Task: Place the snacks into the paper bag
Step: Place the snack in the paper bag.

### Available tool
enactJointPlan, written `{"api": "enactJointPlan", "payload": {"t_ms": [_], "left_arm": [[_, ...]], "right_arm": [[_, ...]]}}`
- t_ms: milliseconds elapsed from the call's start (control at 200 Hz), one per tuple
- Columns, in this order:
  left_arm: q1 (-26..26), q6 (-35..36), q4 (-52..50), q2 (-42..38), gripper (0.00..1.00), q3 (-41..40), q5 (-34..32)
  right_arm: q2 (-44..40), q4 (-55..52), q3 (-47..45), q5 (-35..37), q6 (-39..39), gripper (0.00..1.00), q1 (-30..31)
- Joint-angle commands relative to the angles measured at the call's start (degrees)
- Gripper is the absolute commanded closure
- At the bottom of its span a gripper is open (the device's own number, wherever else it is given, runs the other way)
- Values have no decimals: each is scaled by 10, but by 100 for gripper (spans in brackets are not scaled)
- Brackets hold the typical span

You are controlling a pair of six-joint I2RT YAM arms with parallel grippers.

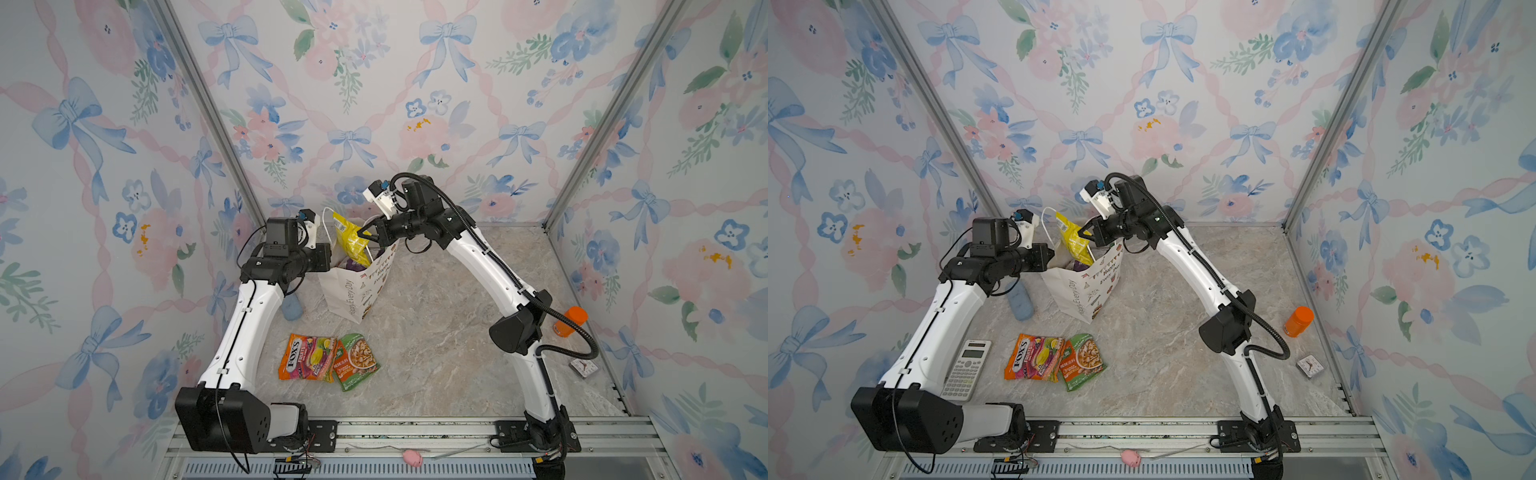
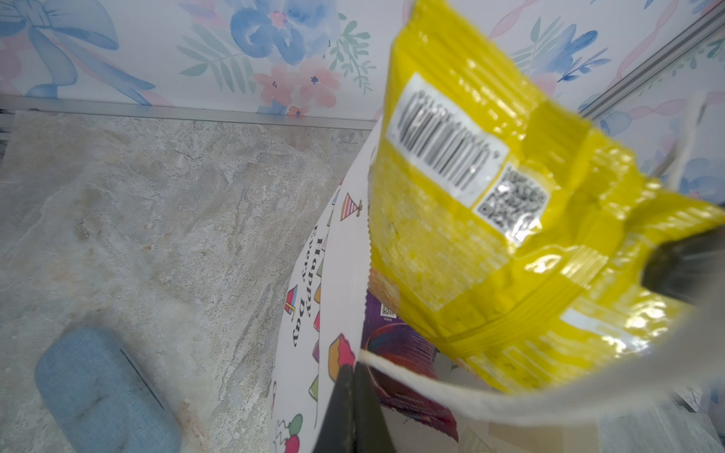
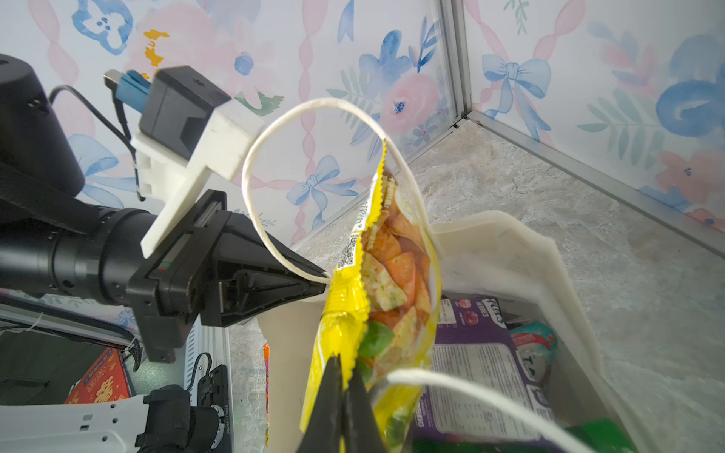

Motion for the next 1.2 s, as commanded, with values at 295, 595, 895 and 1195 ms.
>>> {"api": "enactJointPlan", "payload": {"t_ms": [295,595,895,1195], "left_arm": [[2,1,0,-10,100,9,14],[2,2,0,-8,100,9,15],[3,2,0,-11,100,7,13],[2,2,0,-15,100,8,11]], "right_arm": [[-47,45,-30,25,42,45,-29],[-95,83,-71,41,55,30,-32],[-172,97,-163,84,53,36,-17],[-286,83,-308,247,11,36,39]]}}
